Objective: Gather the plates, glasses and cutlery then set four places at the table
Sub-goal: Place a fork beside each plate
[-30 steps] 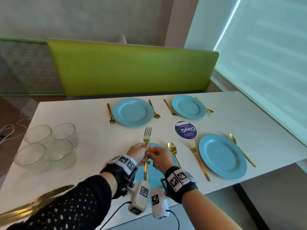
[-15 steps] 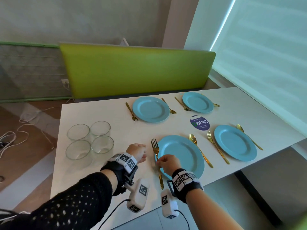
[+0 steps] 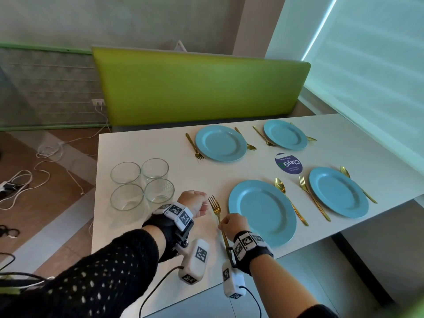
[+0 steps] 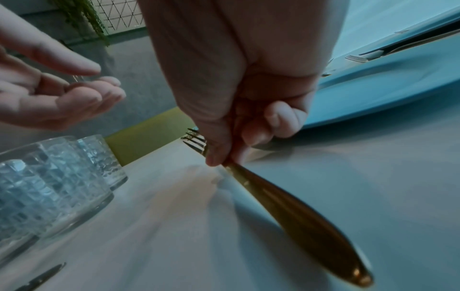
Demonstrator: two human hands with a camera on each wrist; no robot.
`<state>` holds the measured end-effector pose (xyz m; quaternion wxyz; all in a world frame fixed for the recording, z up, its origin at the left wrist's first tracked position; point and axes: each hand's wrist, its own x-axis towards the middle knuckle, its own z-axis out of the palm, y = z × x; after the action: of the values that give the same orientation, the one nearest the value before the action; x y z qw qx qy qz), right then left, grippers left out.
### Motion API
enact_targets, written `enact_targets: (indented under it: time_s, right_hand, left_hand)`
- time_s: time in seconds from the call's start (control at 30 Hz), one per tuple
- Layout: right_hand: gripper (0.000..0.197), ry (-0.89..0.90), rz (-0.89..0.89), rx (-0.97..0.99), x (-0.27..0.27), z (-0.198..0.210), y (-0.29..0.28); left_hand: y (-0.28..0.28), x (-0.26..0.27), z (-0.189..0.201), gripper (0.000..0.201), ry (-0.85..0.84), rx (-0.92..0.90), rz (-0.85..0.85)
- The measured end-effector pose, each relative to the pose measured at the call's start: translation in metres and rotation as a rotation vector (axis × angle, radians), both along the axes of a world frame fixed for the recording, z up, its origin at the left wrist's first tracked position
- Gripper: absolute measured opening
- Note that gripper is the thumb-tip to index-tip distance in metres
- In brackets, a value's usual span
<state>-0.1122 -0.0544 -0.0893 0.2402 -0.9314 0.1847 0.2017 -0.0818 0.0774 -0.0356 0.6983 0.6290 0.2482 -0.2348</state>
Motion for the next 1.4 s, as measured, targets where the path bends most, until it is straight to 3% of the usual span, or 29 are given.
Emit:
enact_targets:
  time_s: [0.37, 0.7, 1.4]
  right_hand:
    - [0.022, -0.010, -0.049, -0.107, -0.004, -0.007, 0.003]
    - [0.047, -0.027, -0.158, -0.157, -0.001, -0.008, -0.004]
    - [0.047, -0.020, -0.144, -0.215, 0.001, -0.003, -0.020]
  left_hand:
    - [0.003, 0.000, -0.001, 0.027, 0.006, -0.002, -0.011]
    - [0.005, -0.005, -0.007, 0.027, 0.000, 0.008, -0.004]
    - [0.004, -0.011, -0.012, 0.027, -0.014, 0.051, -0.014]
